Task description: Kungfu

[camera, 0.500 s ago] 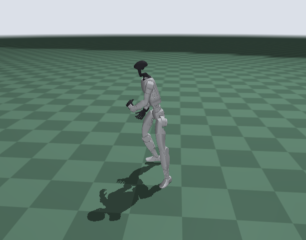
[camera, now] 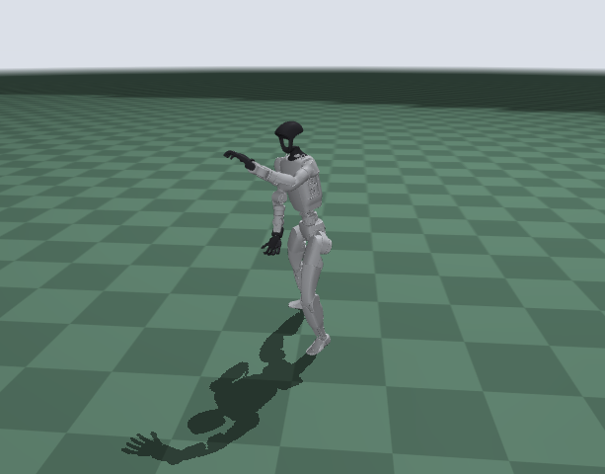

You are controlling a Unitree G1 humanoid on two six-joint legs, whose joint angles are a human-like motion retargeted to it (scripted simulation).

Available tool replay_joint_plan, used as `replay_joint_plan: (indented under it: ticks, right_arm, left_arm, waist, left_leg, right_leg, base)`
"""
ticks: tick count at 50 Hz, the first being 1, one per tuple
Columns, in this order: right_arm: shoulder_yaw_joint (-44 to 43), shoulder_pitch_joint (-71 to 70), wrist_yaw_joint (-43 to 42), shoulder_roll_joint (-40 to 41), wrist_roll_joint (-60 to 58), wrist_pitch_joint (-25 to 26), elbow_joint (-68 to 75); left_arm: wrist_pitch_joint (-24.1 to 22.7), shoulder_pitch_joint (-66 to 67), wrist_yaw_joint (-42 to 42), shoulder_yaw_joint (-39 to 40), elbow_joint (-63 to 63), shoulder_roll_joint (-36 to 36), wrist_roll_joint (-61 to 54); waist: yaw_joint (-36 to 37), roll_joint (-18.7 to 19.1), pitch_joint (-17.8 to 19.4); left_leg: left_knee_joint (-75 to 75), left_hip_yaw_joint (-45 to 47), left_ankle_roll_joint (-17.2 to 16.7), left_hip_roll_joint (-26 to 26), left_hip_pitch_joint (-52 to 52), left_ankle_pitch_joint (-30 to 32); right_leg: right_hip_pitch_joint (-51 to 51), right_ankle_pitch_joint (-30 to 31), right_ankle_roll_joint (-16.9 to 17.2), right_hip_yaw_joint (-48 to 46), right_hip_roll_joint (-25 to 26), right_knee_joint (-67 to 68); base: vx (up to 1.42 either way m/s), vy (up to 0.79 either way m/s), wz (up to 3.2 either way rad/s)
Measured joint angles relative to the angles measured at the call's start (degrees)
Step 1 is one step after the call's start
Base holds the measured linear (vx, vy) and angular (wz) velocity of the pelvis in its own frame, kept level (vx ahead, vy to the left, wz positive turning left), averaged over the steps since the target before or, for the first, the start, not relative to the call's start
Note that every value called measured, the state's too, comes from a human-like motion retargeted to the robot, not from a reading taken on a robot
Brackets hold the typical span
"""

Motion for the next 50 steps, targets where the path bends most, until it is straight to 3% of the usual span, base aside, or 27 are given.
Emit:
replay_joint_plan:
  ticks: [3,5,7,10,15,19,23,30,34,41,45,47,50]
  right_arm:
    - [1.35,-5.75,-1.7,1.27,5.67,-1.46,2.2]
    - [2.18,-6.63,0.64,1.64,4.37,-0.47,-0.53]
    - [3.27,-6.07,3.91,1.81,0.01,0.27,-4.12]
    - [6.3,-5.37,5.36,1.35,-4.52,0.36,-6.91]
    - [7.69,-4.16,0.89,0.92,-8.62,-0.71,-9.42]
    - [6.59,-2.82,-3.02,0.55,-15.96,-3.96,-15.1]
    - [4.9,-1.89,-0.9,-1.74,-21.41,-4.93,-24.26]
    - [-1.4,-2.92,-3.95,-10.14,-19.3,-9.13,-47.13]
    - [-6.64,-4.49,-12.3,-16.17,-16.89,-16.18,-61.37]
    - [-20.57,-5.37,-26.07,-27.87,-16.97,-29.82,-84.24]
    - [-28.35,-5.92,-31.76,-34.23,-13.82,-34.82,-95.78]
    - [-31.47,-5.3,-33.53,-36.63,-11.79,-35.96,-102.39]
    - [-36.03,-2.75,-33.53,-39.14,-9.0,-35.64,-112.41]
  left_arm:
    - [-0.28,0.2,0.78,0.82,-0.06,-1.51,-0.33]
    - [0.0,0.34,1.3,1.06,-0.56,-1.52,0.57]
    - [0.7,0.92,2.88,1.5,-0.8,-0.5,2.55]
    - [1.0,2.59,5.97,2.34,-0.13,0.6,5.42]
    - [1.68,7.29,6.14,5.75,0.5,1.16,4.78]
    - [0.95,14.95,5.2,12.91,-1.12,1.74,-0.38]
    - [0.35,24.11,3.24,20.64,-1.1,0.53,-7.32]
    - [3.3,43.4,-8.4,35.79,0.35,-7.52,-27.06]
    - [9.65,54.6,-21.43,45.19,3.18,-15.14,-46.48]
    - [31.8,68.93,-41.12,53.66,14.87,-29.13,-84.91]
    - [42.45,74.06,-49.61,56.93,25.43,-34.19,-110.24]
    - [47.13,76.16,-51.36,58.68,32.12,-34.38,-120.75]
    - [47.92,78.43,-48.6,59.03,41.89,-32.81,-128.32]
  waist:
    - [4.19,-0.33,-1.3]
    - [5.46,-0.69,-0.92]
    - [5.4,-0.61,-0.38]
    - [4.13,-0.8,-0.47]
    - [3.8,-1.98,-0.13]
    - [1.96,-2.52,-0.3]
    - [-0.16,-3.02,-0.78]
    - [-2.92,-2.56,-1.79]
    - [-3.99,-2.41,-2.23]
    - [-4.25,-2.15,-4.02]
    - [-5.54,-1.98,-4.13]
    - [-7.0,-1.51,-4.99]
    - [-10.63,-0.42,-6.74]
  left_leg:
    - [2.14,1.41,0.82,0.64,-2.27,-1.27]
    - [2.4,2.19,1.4,-0.27,-1.98,-1.84]
    - [2.02,2.16,1.57,-0.49,-1.85,-1.67]
    - [1.5,1.29,1.7,-1.04,-2.26,-1.25]
    - [-0.02,1.61,1.14,-0.32,-1.18,-0.6]
    - [-2.1,2.01,0.35,0.51,0.23,0.42]
    - [-5.59,2.97,-1.04,1.58,2.89,2.65]
    - [-15.8,5.74,-4.41,3.82,10.69,9.29]
    - [-22.19,7.64,-6.97,5.04,16.23,14.1]
    - [-29.75,2.37,-11.93,7.14,22.05,22.44]
    - [-32.96,-6.71,-11.13,6.64,24.62,22.04]
    - [-34.84,-6.86,-11.43,6.85,25.89,20.85]
    - [-36.77,-2.75,-12.88,8.23,26.09,18.4]
  right_leg:
    - [-0.24,3.19,0.0,-7.18,-0.91,-0.76]
    - [1.0,4.72,-1.77,-11.93,-2.54,-0.38]
    - [1.29,6.17,-3.59,-12.59,-2.19,-0.53]
    - [0.95,6.71,-3.5,-11.28,-1.64,-0.05]
    - [-0.33,6.96,-5.64,-10.36,-0.75,-0.42]
    - [-2.13,5.3,-5.6,-8.39,-0.11,0.28]
    - [-3.93,2.32,-5.51,-4.93,0.99,1.72]
    - [-7.87,-3.9,-6.14,0.4,3.23,8.41]
    - [-10.64,-8.38,-6.97,4.97,5.34,13.21]
    - [-15.6,-14.56,-9.53,6.24,9.21,20.78]
    - [-20.23,-17.93,-11.2,10.31,12.38,25.93]
    - [-23.0,-19.9,-11.95,11.69,13.35,29.09]
    - [-26.56,-22.32,-12.55,12.05,13.93,32.98]
  base:
    - [0.24,0.17,0.11]
    - [0.22,0.15,0.29]
    - [0.16,0.09,0.28]
    - [0.07,0.0,0.21]
    - [-0.03,-0.08,-0.32]
    - [-0.14,-0.14,-0.47]
    - [-0.25,-0.2,-0.46]
    - [-0.32,-0.29,-0.52]
    - [-0.35,-0.48,-0.59]
    - [-0.32,-0.55,-0.77]
    - [-0.27,-0.33,-0.84]
    - [-0.17,-0.28,-0.71]
    - [-0.13,-0.22,-0.14]
